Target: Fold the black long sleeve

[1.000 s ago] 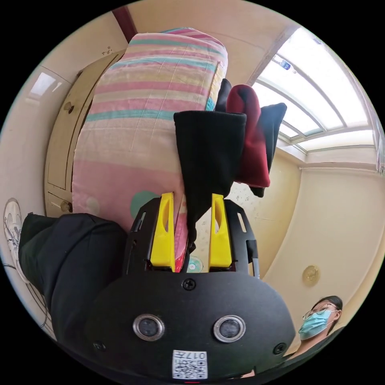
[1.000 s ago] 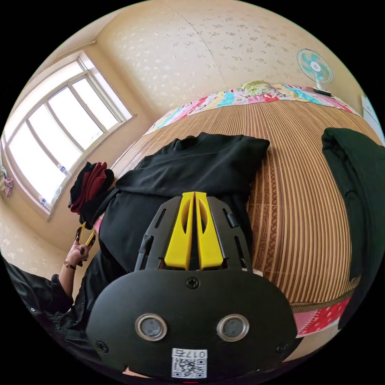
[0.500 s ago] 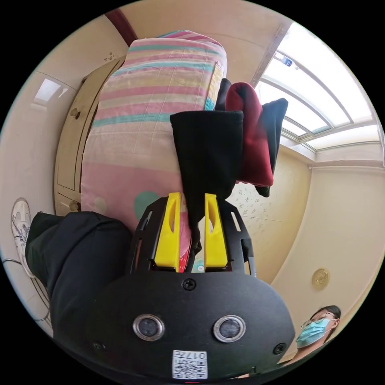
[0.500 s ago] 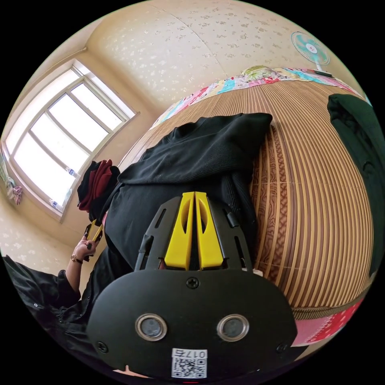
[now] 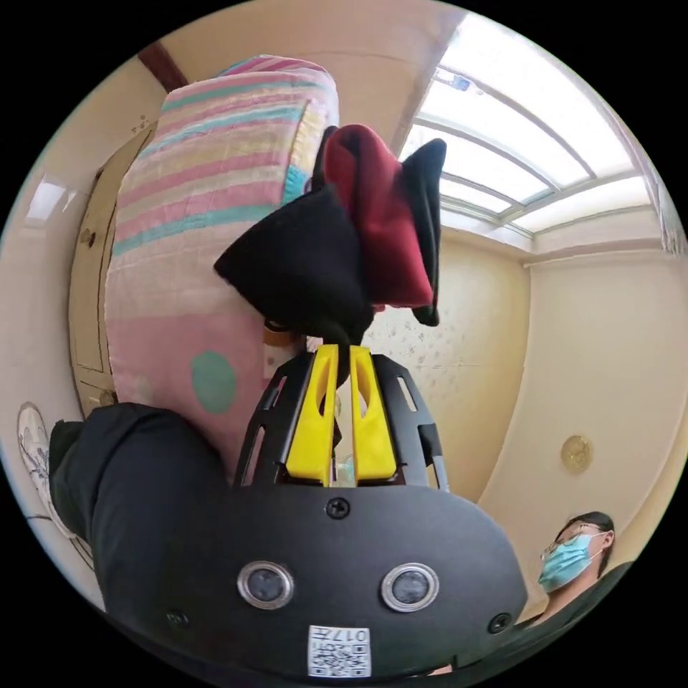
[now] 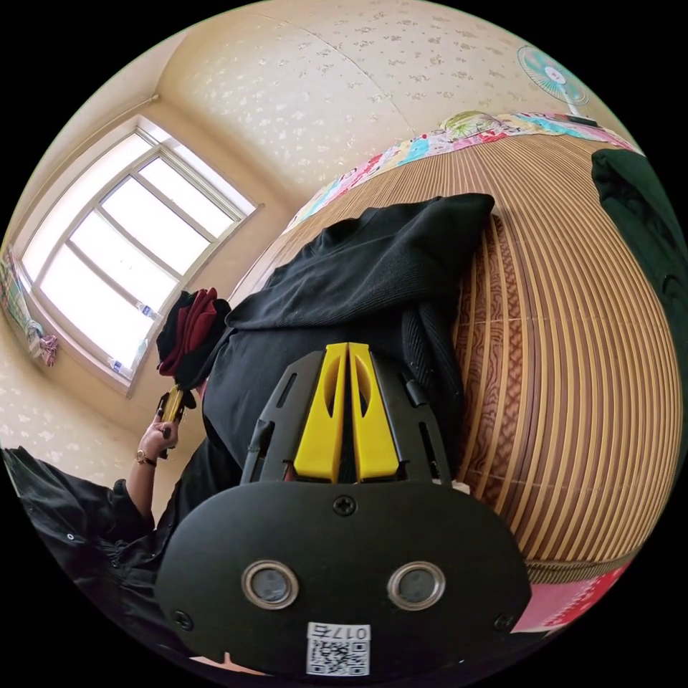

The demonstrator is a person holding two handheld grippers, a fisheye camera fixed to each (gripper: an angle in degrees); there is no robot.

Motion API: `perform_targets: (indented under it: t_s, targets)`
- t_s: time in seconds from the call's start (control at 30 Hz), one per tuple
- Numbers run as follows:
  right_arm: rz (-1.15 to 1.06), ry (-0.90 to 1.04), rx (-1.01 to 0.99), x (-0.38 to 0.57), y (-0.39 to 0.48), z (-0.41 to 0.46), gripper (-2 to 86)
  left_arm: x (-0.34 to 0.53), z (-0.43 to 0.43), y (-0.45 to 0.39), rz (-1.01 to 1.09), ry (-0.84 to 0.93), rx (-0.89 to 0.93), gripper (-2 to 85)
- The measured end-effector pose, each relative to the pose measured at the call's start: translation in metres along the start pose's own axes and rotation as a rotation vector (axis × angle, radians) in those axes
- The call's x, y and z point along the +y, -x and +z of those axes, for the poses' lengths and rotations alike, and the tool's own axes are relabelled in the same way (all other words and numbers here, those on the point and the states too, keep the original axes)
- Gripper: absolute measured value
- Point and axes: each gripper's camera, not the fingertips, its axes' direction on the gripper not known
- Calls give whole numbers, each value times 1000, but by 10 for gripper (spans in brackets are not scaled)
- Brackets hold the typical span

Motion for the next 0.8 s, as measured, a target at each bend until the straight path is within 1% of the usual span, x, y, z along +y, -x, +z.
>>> perform_targets:
  t_s: [0.03,0.07,0.1,0.13,0.17,0.23,0.27,0.3,0.33,0.37,0.4,0.43,0.47,0.5,0.53,0.57,0.63,0.77,0.8]
  targets:
    - [-4,-4,-5,2,-3,-3,4,13,10,-31,119,3,-30,39]
    - [-5,-6,-9,3,-5,-4,4,21,17,-48,185,1,-42,39]
    - [-7,-11,-15,5,-8,-7,4,39,36,-82,322,2,-52,39]
    - [-11,-17,-18,7,-11,-9,4,62,65,-115,456,31,-35,38]
    - [-11,-18,-19,8,-12,-10,4,74,82,-131,518,53,-15,37]
    - [-17,-22,-11,11,-14,-13,4,147,168,-189,758,174,62,37]
    - [-21,-24,-7,12,-14,-14,4,171,192,-200,811,207,75,37]
    - [-26,-27,1,14,-14,-16,4,221,242,-216,894,286,101,38]
    - [-29,-27,4,15,-14,-17,4,278,293,-223,967,386,134,38]
    - [-28,-27,3,16,-15,-17,4,310,318,-224,1005,445,151,39]
    - [-26,-28,-4,17,-17,-18,4,375,369,-215,1064,588,171,40]
    - [-22,-29,-14,18,-20,-20,4,437,417,-192,1067,751,164,45]
    - [-19,-29,-19,18,-22,-20,4,465,435,-177,1051,818,156,48]
    - [-15,-30,-27,20,-24,-21,3,516,463,-140,1007,930,146,63]
    - [-14,-30,-31,21,-26,-21,3,556,475,-102,974,984,133,73]
    - [-13,-29,-32,21,-26,-21,3,571,477,-84,962,996,116,76]
    - [-5,-26,-45,23,-30,-19,2,609,472,-22,921,994,15,79]
    - [3,-29,-76,26,-36,-16,2,610,444,47,843,925,-105,82]
    - [0,-30,-73,27,-36,-14,3,601,431,65,825,880,-156,84]
